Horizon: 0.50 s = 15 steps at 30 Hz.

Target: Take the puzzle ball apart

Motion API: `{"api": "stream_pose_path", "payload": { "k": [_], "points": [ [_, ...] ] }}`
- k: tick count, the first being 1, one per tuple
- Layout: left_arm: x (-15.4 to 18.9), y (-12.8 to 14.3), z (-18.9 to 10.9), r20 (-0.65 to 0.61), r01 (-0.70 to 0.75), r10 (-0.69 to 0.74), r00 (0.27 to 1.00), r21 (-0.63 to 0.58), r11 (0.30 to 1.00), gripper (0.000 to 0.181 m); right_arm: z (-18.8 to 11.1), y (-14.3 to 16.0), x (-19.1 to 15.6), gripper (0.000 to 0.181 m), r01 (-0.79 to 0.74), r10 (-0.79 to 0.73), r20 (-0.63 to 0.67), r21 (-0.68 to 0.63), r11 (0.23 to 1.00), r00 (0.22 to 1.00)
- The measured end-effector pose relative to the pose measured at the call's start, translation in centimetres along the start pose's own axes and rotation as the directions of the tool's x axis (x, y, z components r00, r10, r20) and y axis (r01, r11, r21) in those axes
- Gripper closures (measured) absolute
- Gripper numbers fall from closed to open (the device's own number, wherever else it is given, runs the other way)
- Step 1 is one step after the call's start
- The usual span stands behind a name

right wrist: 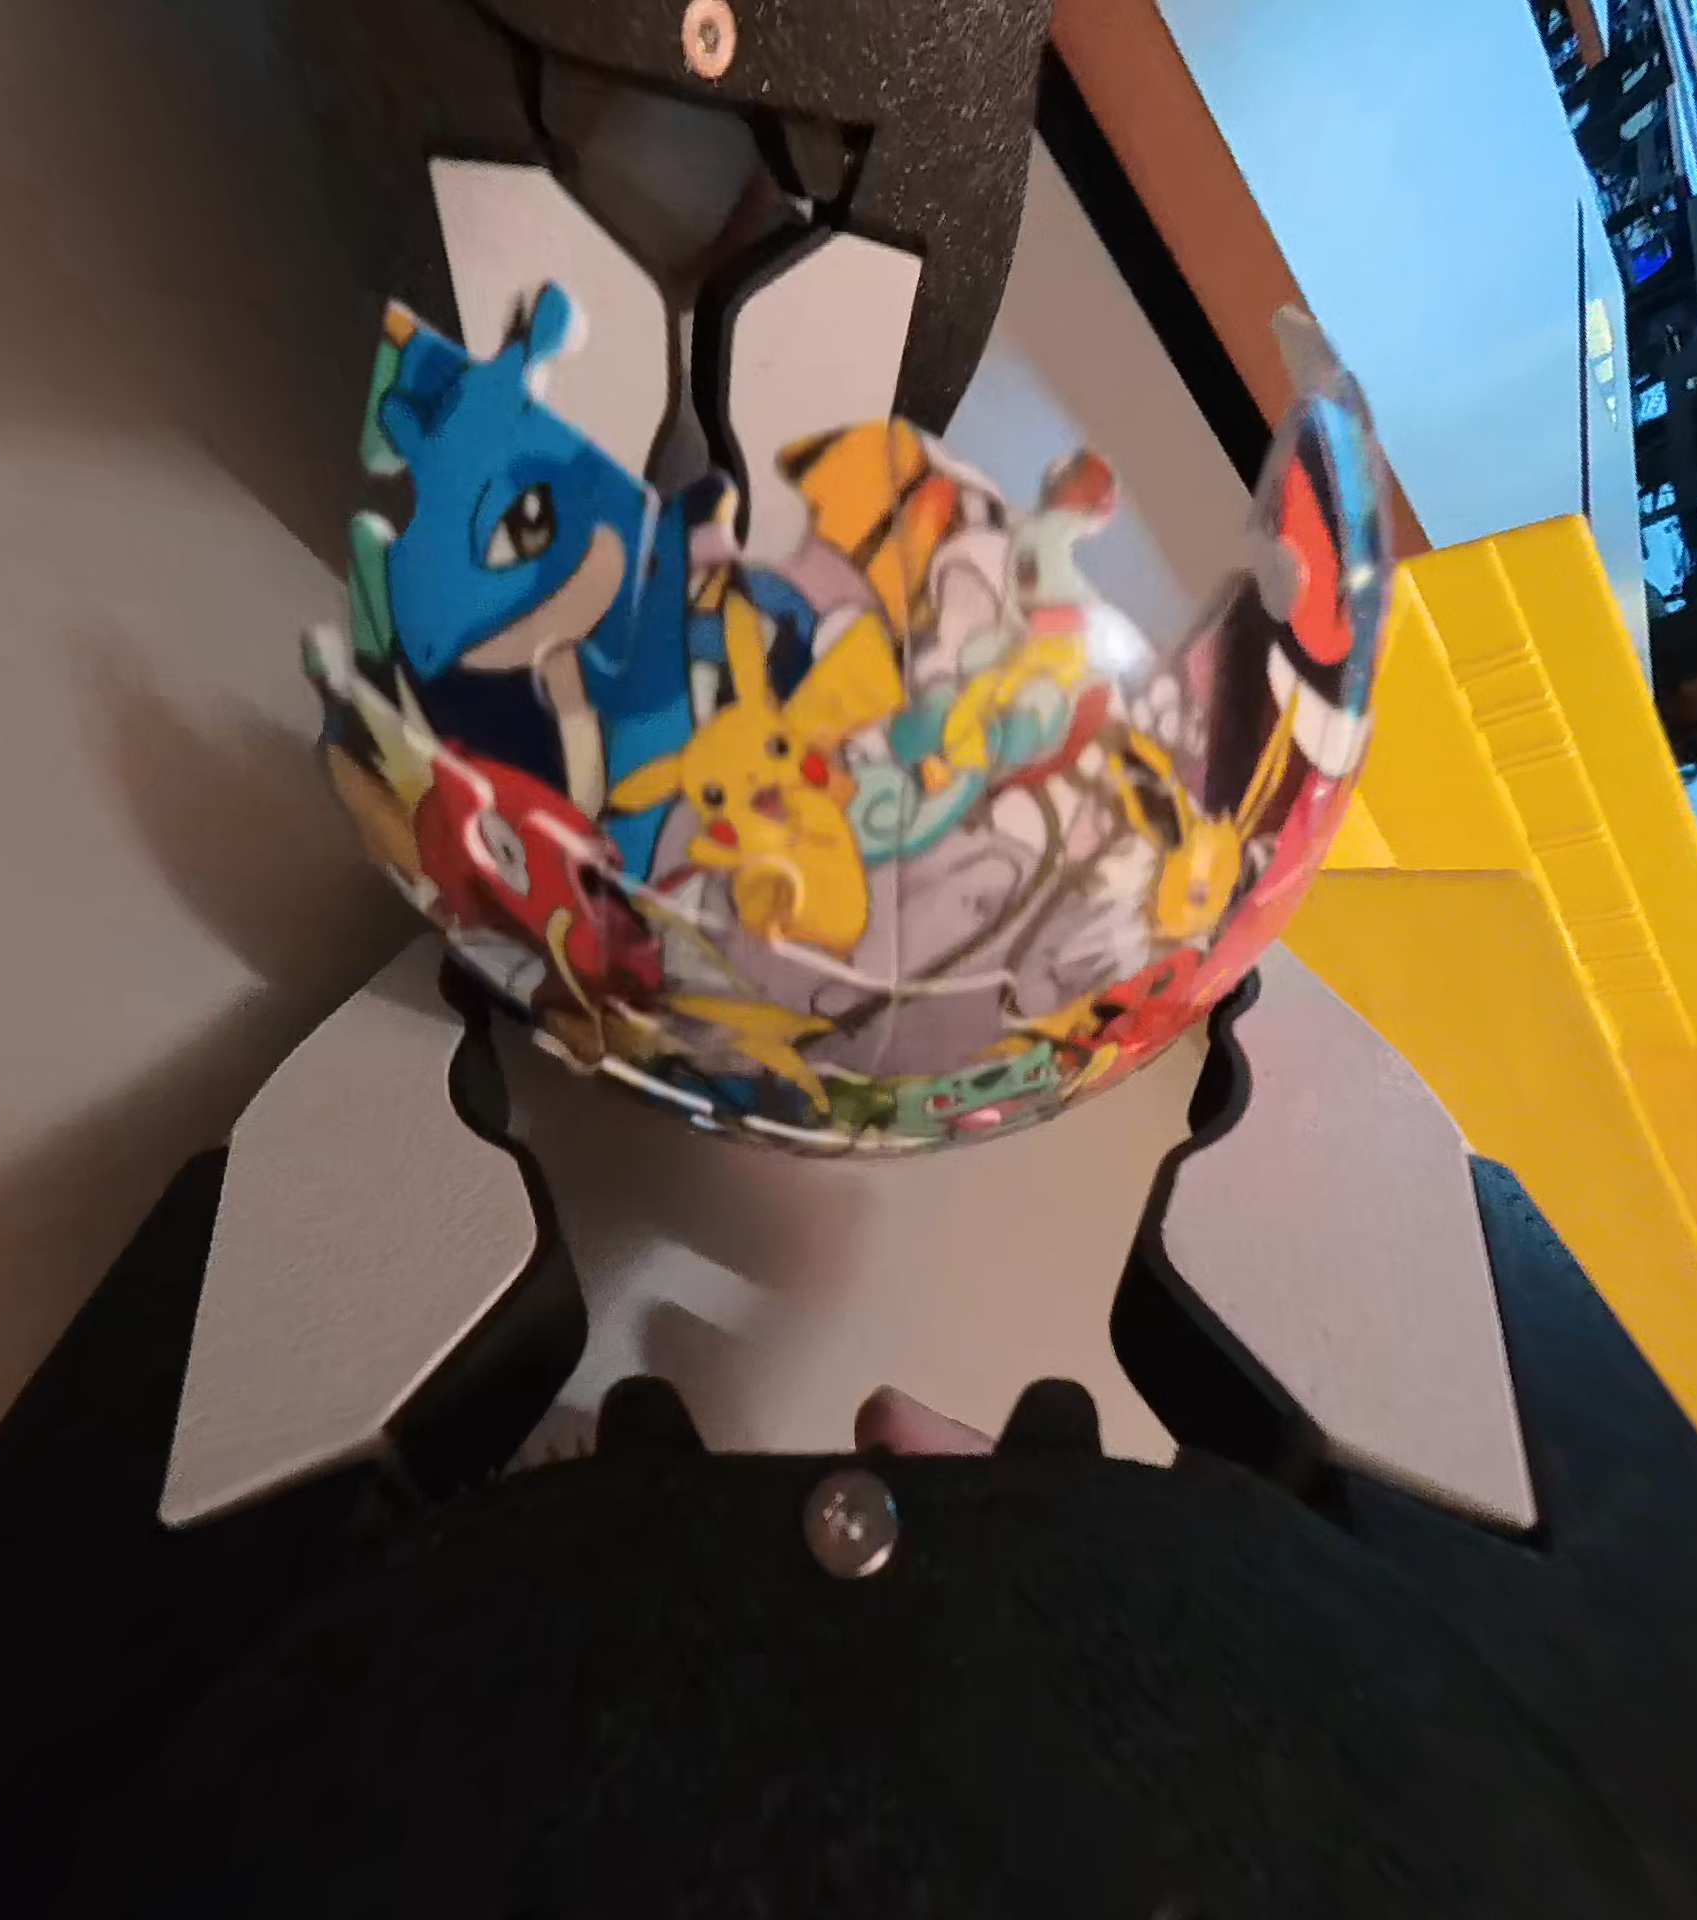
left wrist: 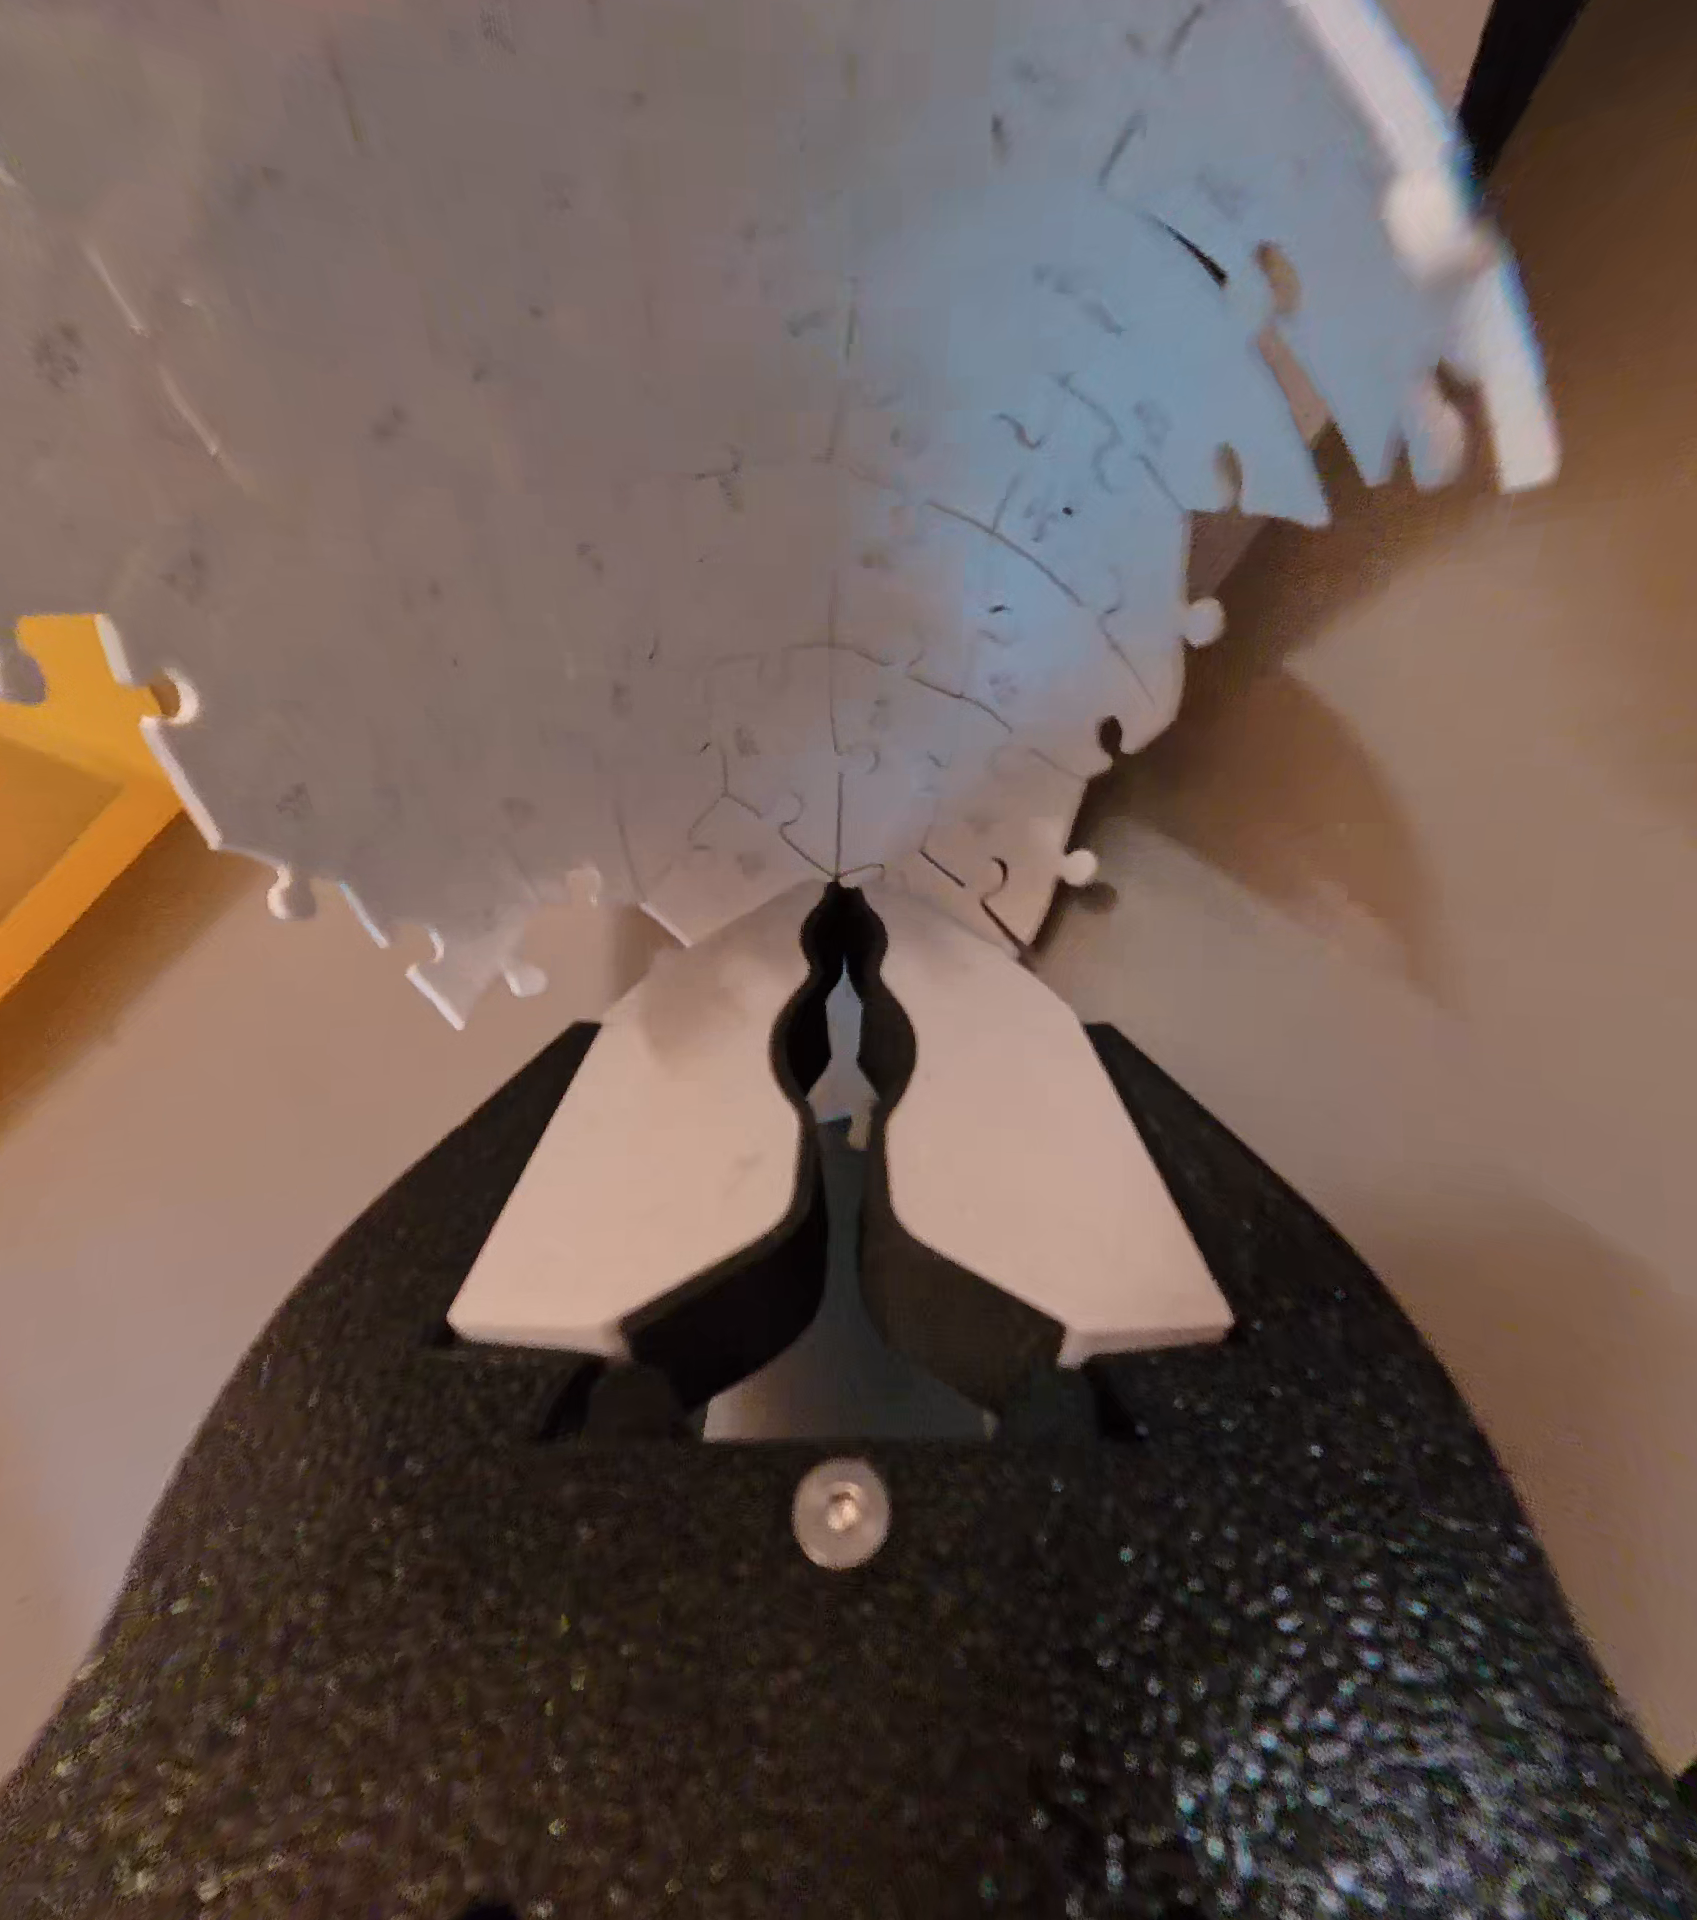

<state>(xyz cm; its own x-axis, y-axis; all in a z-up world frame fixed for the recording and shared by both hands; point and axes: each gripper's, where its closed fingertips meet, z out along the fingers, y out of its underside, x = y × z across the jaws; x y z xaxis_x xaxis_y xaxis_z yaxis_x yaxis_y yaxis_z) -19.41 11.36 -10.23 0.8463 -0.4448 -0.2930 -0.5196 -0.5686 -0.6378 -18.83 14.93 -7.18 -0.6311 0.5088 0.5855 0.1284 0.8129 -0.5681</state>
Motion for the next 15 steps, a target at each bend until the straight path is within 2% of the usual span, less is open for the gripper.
{"api": "stream_pose_path", "payload": {
  "k": [3,7,15],
  "points": [
    [0.18,-0.08,-0.03,-0.005,-0.034,0.034,0.999,0.009,0.999,0.181,0.06,-0.43,-0.11,0.051,-0.021,0.021,0.0,0.035,0.999,1.0],
    [0.35,-0.2,-0.08,-0.006,-0.074,0.074,0.997,0.02,0.997,0.181,0.29,-0.7,-0.25,0.051,0.051,-0.05,-0.038,0.032,0.998,0.998],
    [0.05,-0.28,-0.25,-0.032,0.026,-0.024,0.999,0.066,0.997,0.181,0.12,-0.52,-0.28,0.053,0.129,-0.129,-0.059,-0.003,0.992,0.99]
  ]
}}
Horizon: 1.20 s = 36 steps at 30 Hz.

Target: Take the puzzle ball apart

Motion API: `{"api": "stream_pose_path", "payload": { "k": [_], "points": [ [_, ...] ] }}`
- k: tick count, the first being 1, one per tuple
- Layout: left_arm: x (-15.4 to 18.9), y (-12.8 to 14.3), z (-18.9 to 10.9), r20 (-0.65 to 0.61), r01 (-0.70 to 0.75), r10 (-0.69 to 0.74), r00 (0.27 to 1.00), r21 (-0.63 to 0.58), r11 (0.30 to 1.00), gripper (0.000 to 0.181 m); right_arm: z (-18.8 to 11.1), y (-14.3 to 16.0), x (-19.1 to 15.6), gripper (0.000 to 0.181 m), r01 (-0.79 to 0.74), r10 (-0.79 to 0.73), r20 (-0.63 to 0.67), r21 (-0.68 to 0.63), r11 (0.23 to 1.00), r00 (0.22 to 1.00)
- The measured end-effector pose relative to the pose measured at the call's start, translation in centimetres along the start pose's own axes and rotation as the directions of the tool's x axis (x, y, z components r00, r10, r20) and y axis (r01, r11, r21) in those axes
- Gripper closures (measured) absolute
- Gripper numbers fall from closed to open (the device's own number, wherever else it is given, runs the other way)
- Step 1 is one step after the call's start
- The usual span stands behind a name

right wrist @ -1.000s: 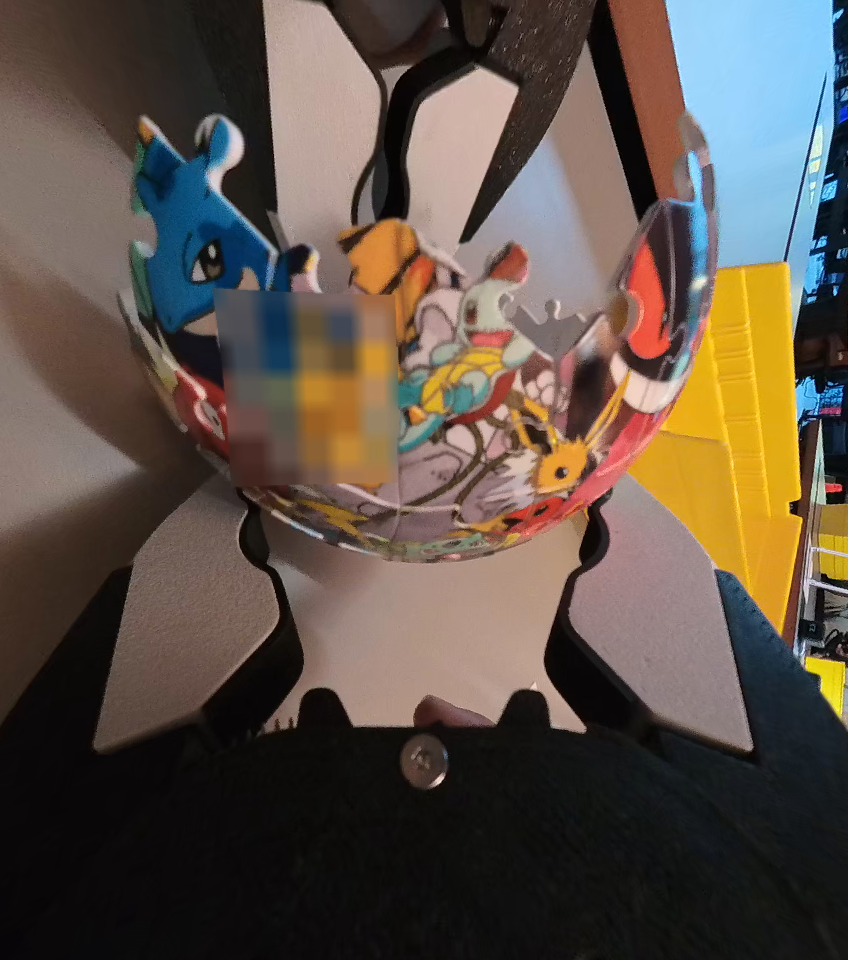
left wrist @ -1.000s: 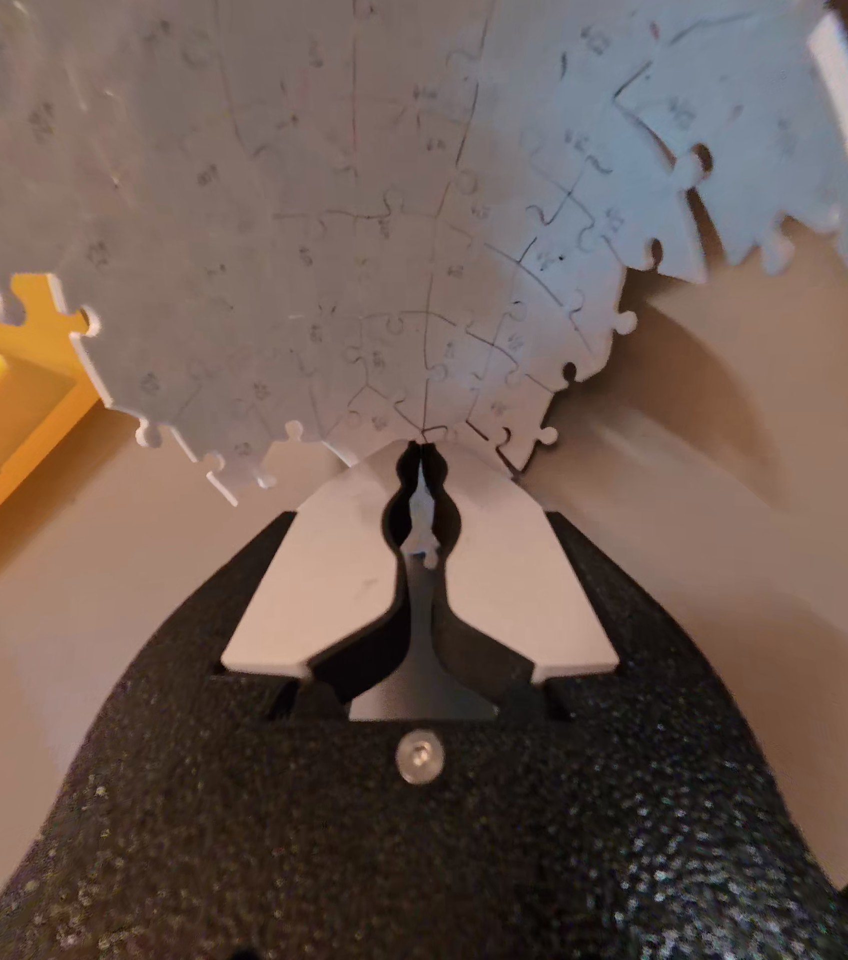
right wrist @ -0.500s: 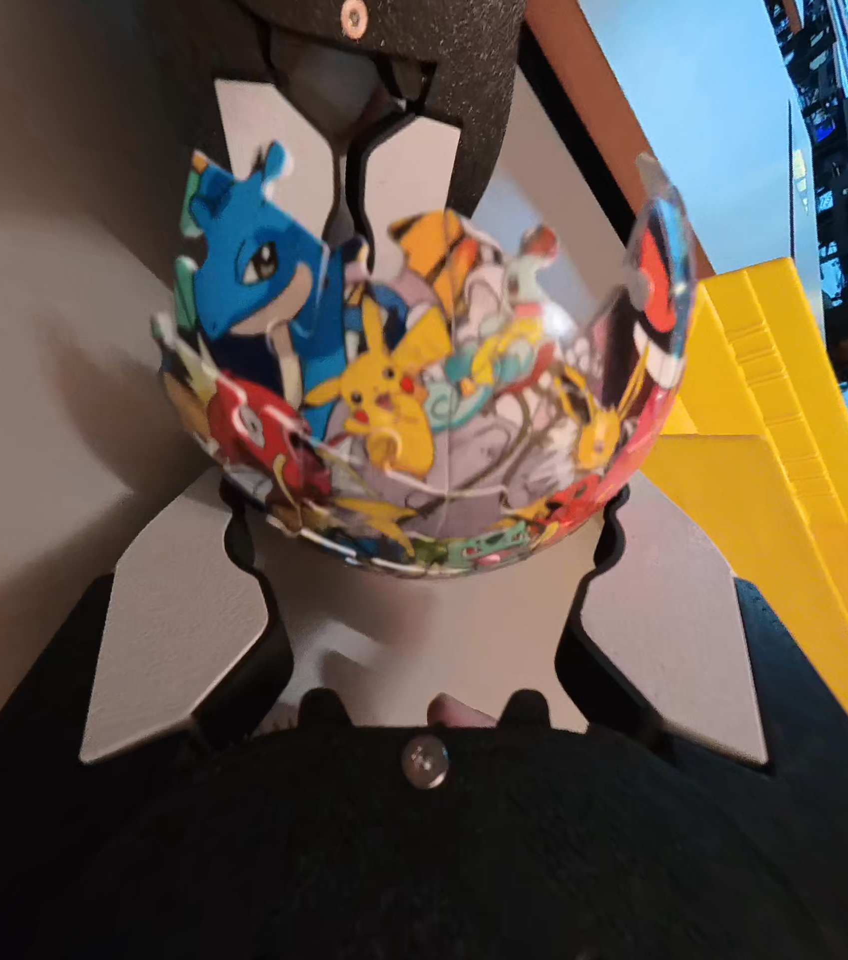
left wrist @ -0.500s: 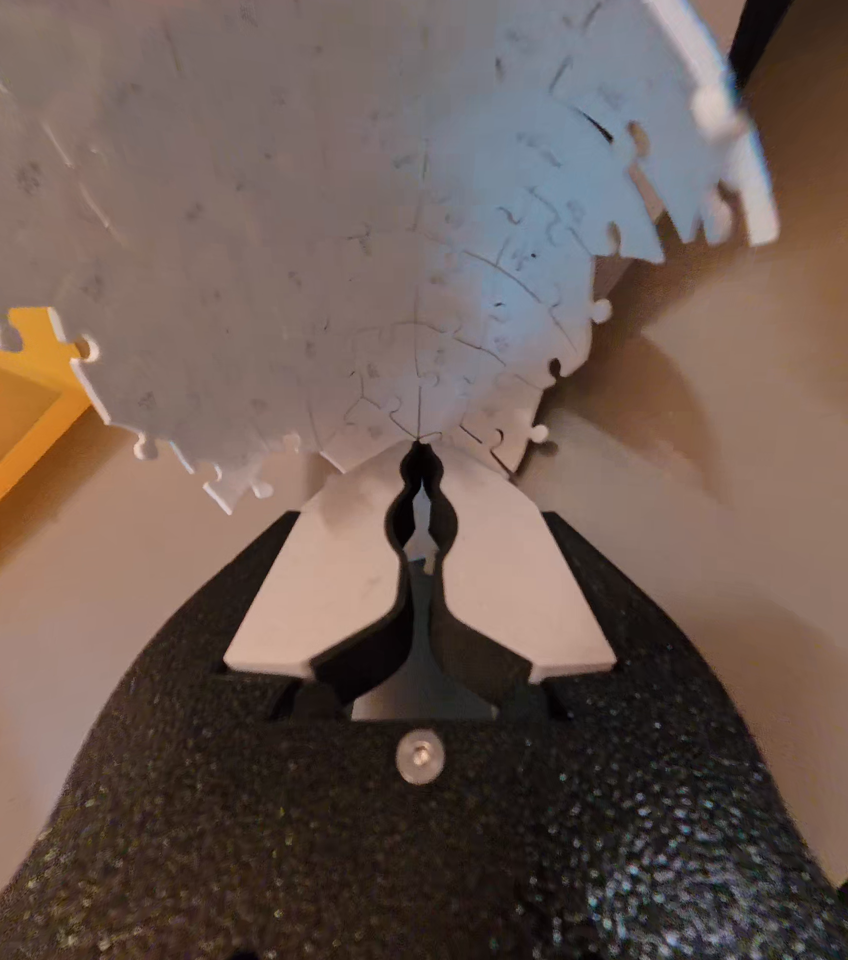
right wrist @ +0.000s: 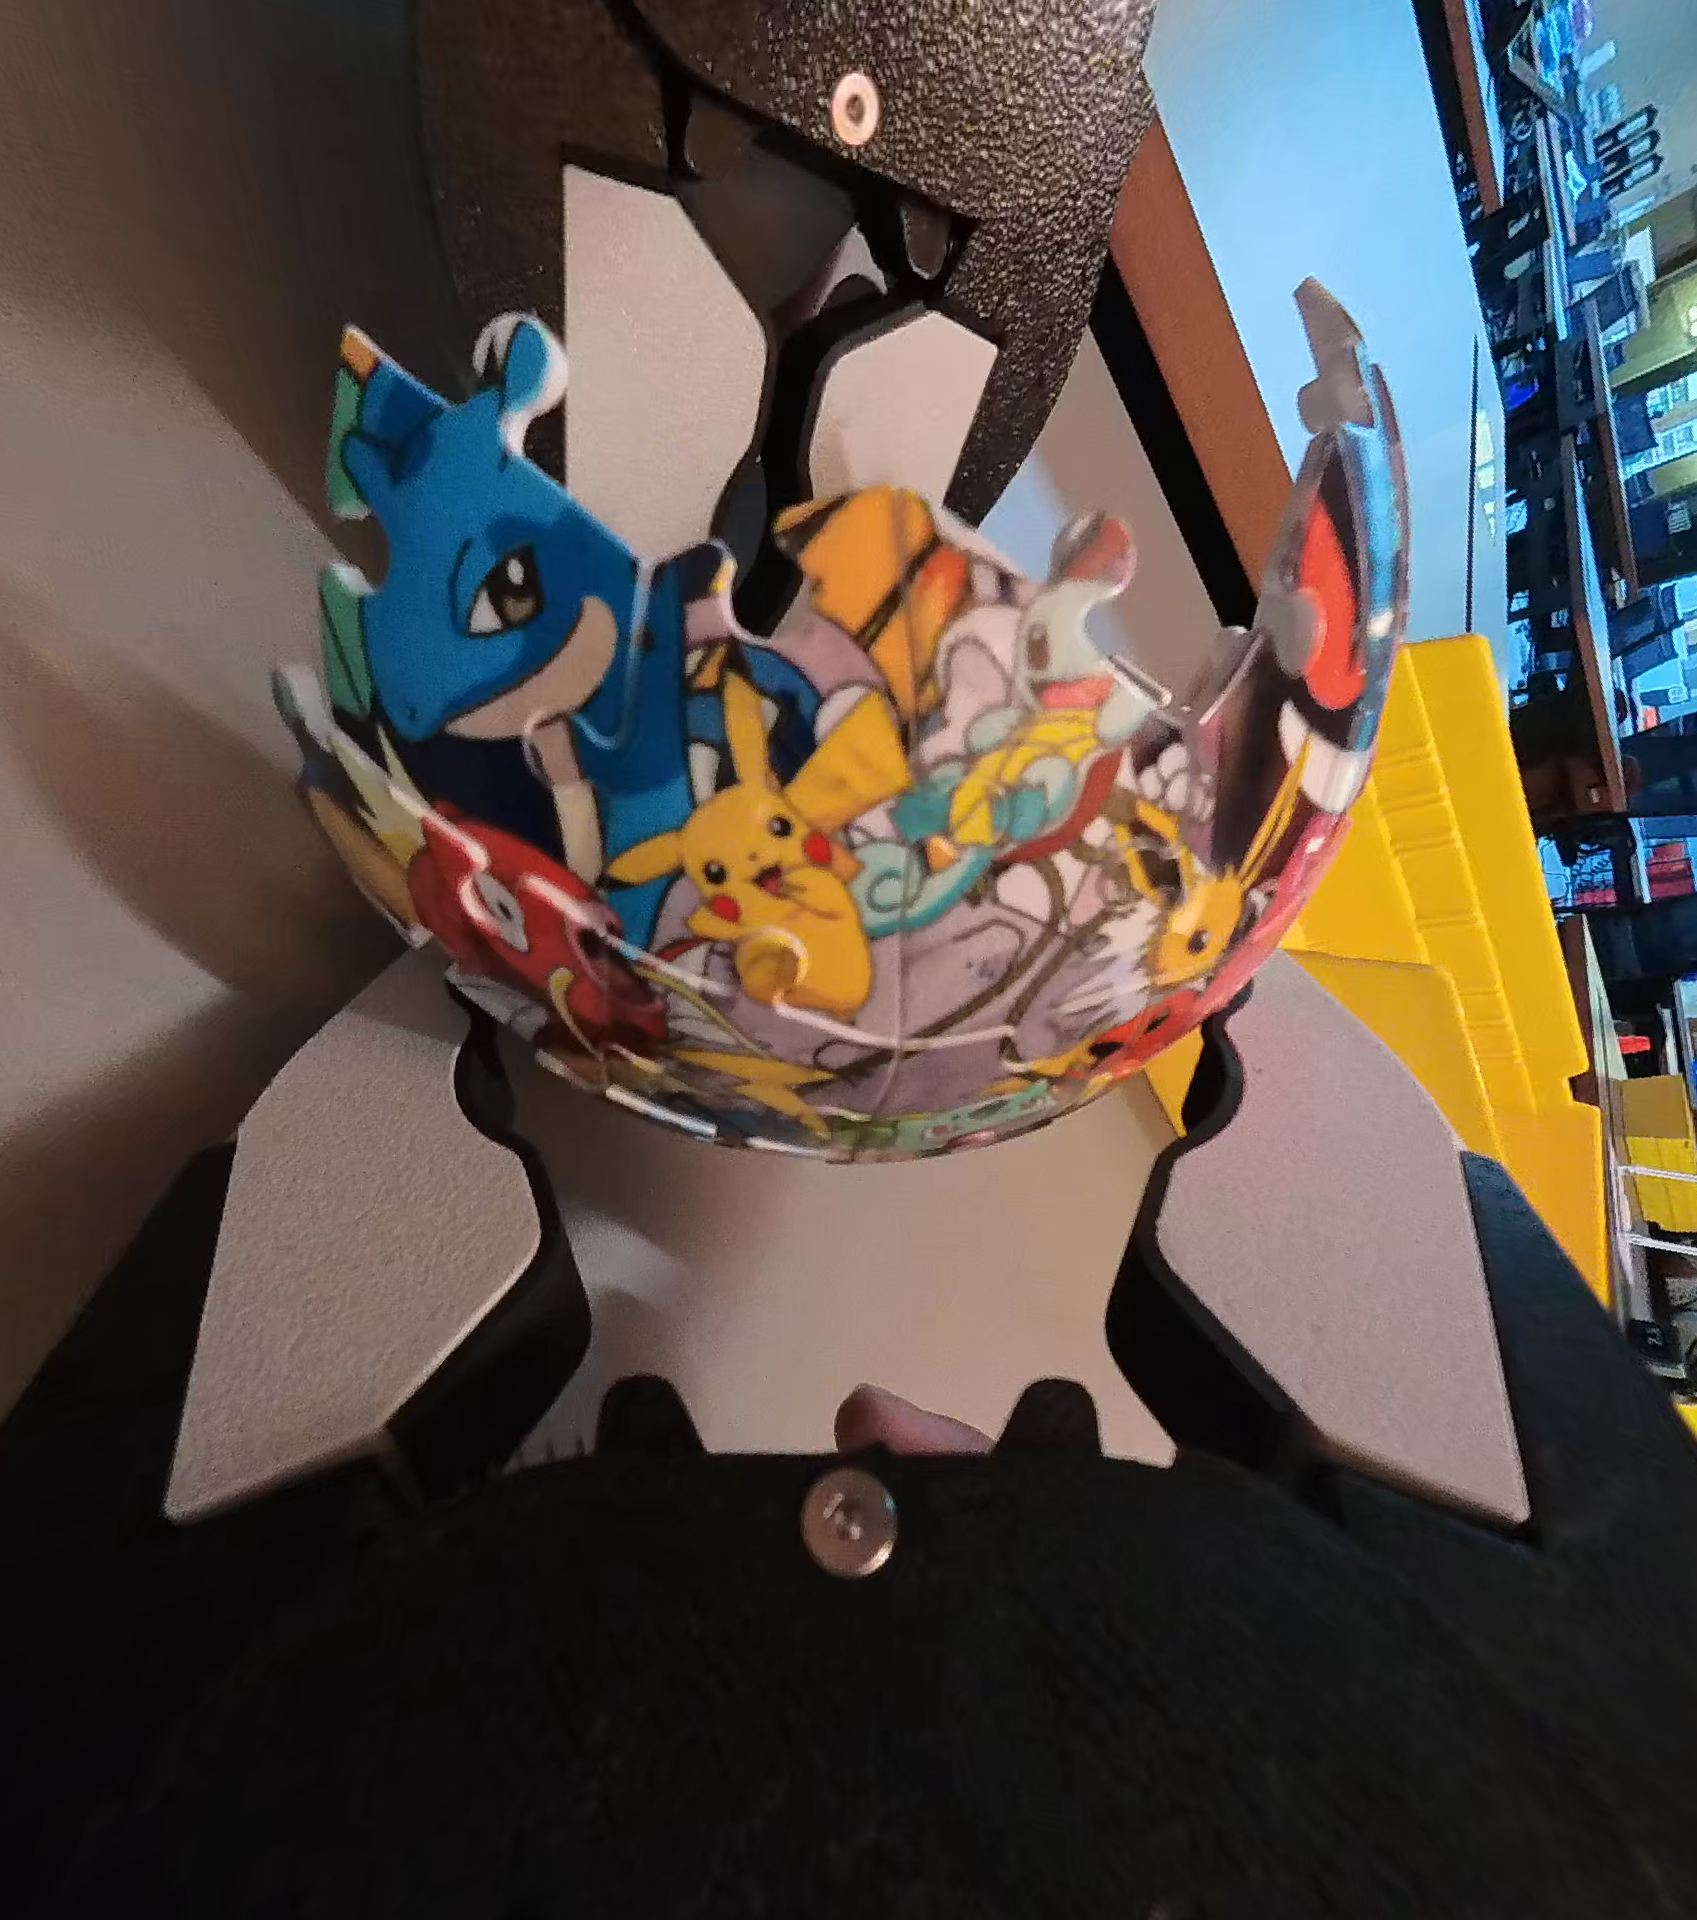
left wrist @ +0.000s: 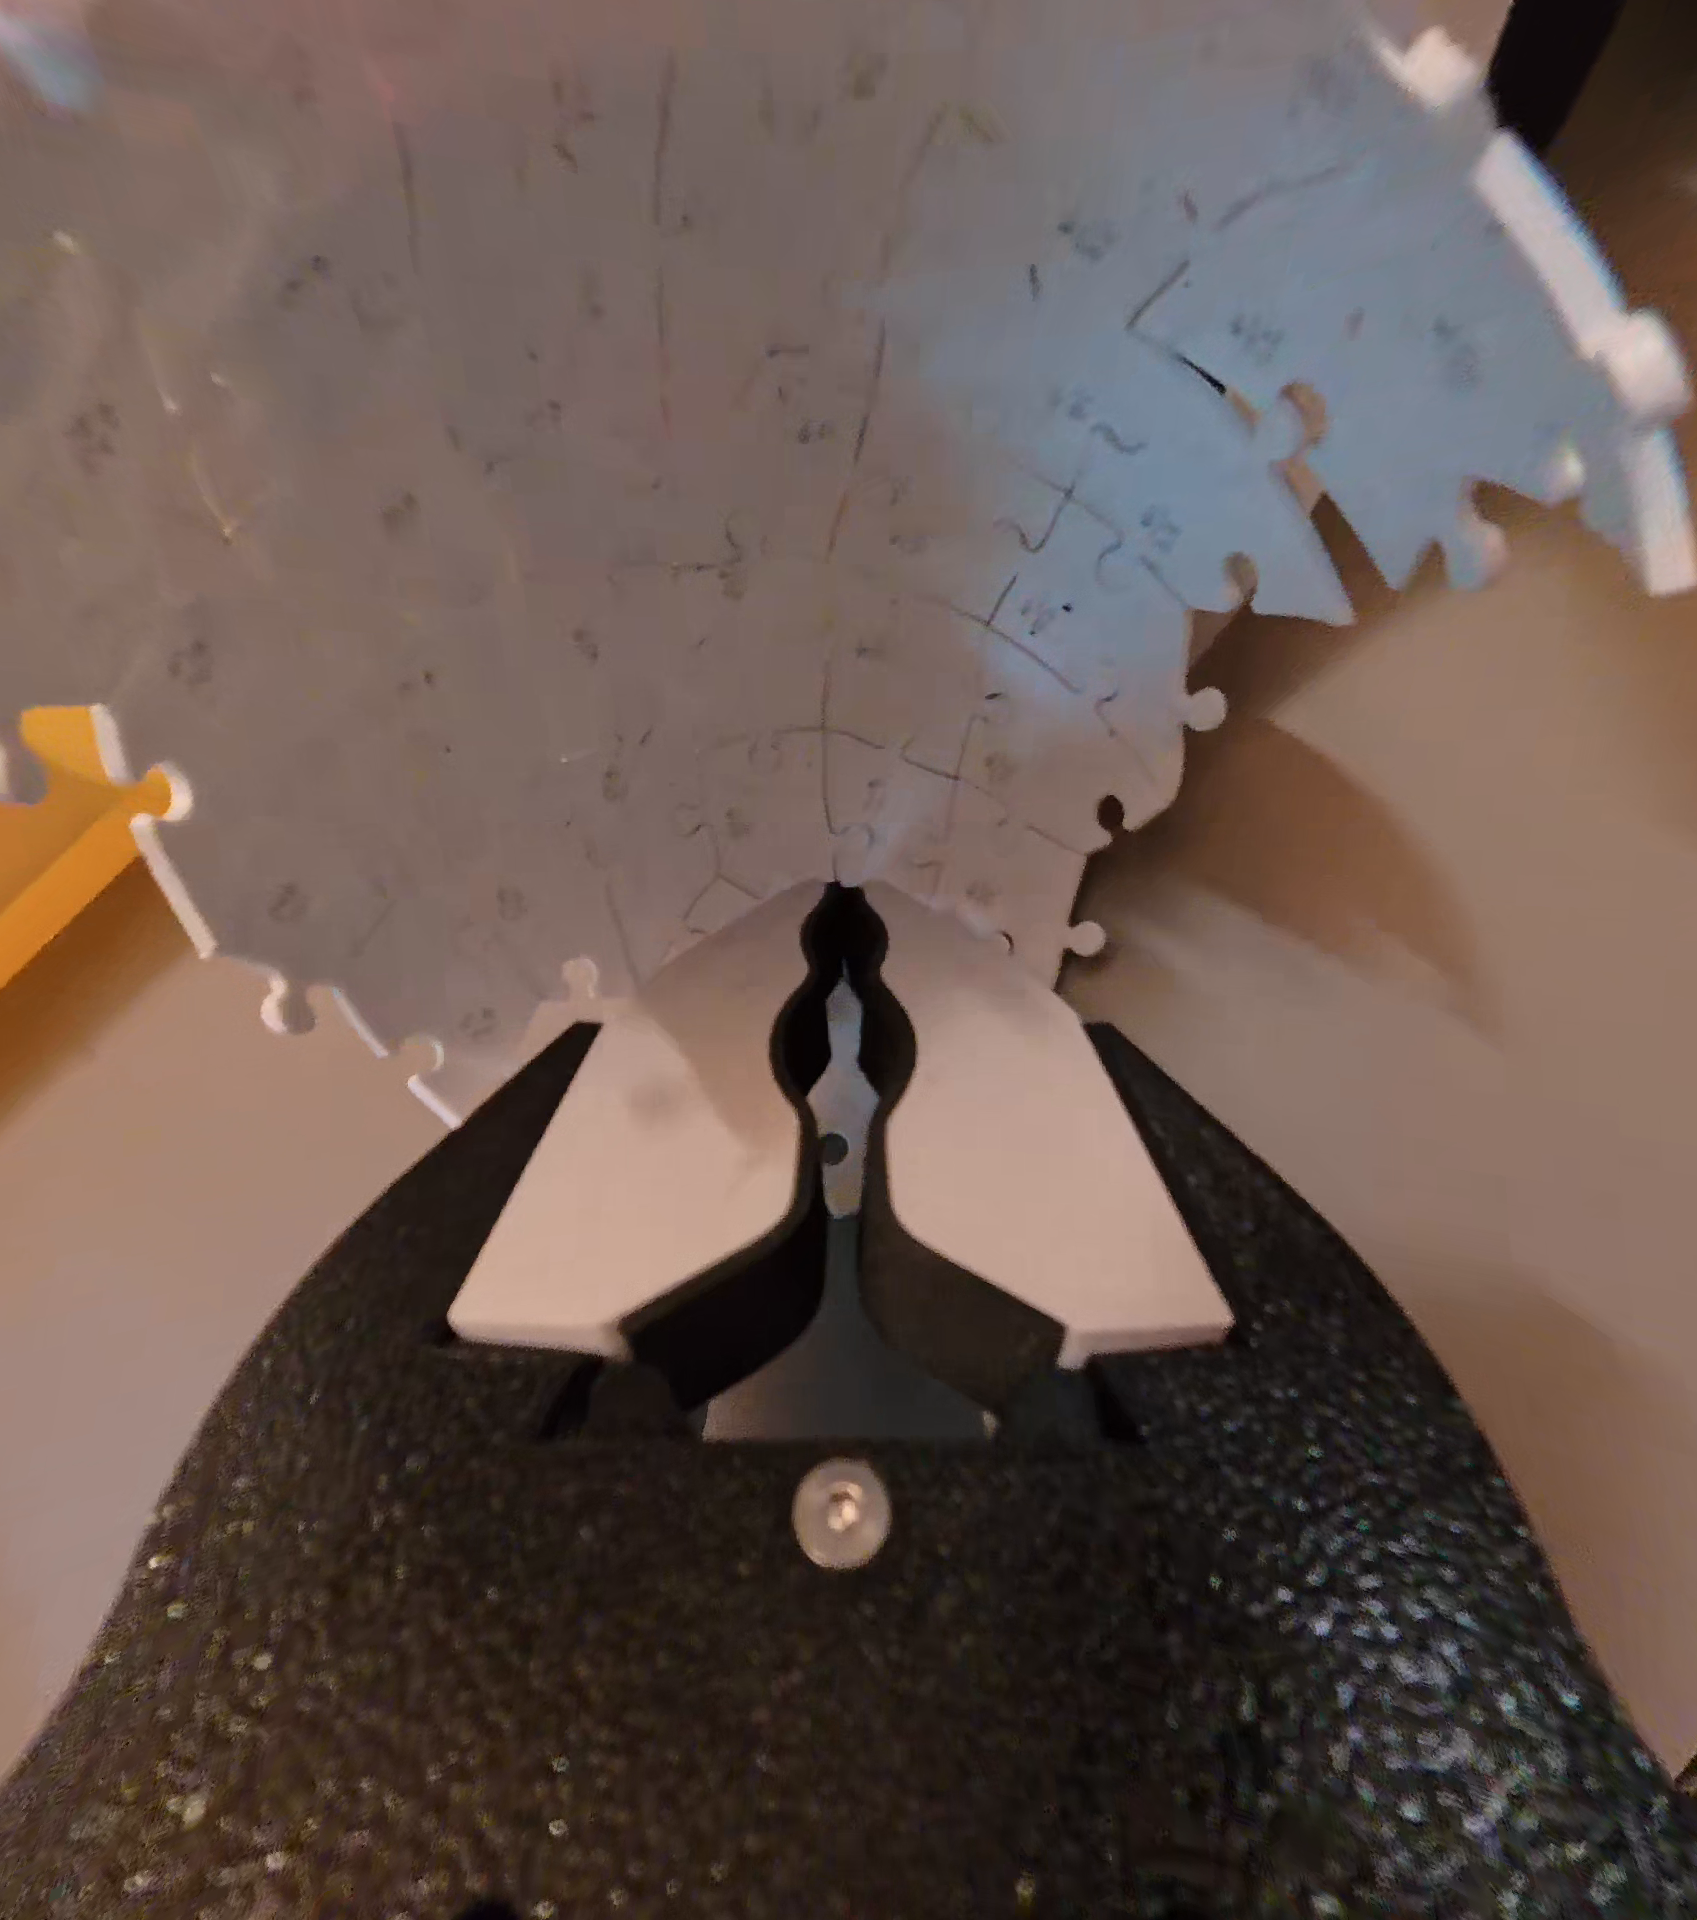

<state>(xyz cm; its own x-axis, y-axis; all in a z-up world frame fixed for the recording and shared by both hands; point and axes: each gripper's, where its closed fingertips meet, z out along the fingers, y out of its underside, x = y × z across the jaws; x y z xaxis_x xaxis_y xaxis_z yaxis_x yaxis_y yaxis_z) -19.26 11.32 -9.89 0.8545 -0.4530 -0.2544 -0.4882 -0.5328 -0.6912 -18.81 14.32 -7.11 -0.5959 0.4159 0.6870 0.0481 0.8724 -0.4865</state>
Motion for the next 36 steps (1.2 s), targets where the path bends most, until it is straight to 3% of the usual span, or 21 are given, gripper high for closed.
{"api": "stream_pose_path", "payload": {
  "k": [9,25,32,36],
  "points": [
    [0.5,0.6,-1.4,-0.046,0.086,-0.087,0.995,-0.015,0.996,0.181,-0.3,0.2,0.1,0.054,0.025,-0.025,-0.006,-0.025,0.999,1.0],
    [1.2,0.9,-0.8,-0.068,-0.139,0.133,0.989,-0.094,0.986,0.181,0.4,-1.0,0.2,0.053,0.042,-0.042,-0.008,-0.005,0.999,0.999],
    [0.0,0.9,-1.0,-0.032,0.067,-0.067,0.997,0.003,0.998,0.181,0.4,-2.1,0.6,0.055,0.042,-0.042,-0.011,0.008,0.999,0.999],
    [-0.4,1.7,-1.3,0.003,0.083,-0.083,0.997,-0.037,0.996,0.181,0.6,-2.4,0.6,0.055,0.042,-0.042,-0.009,0.008,0.999,0.999]
  ]
}}
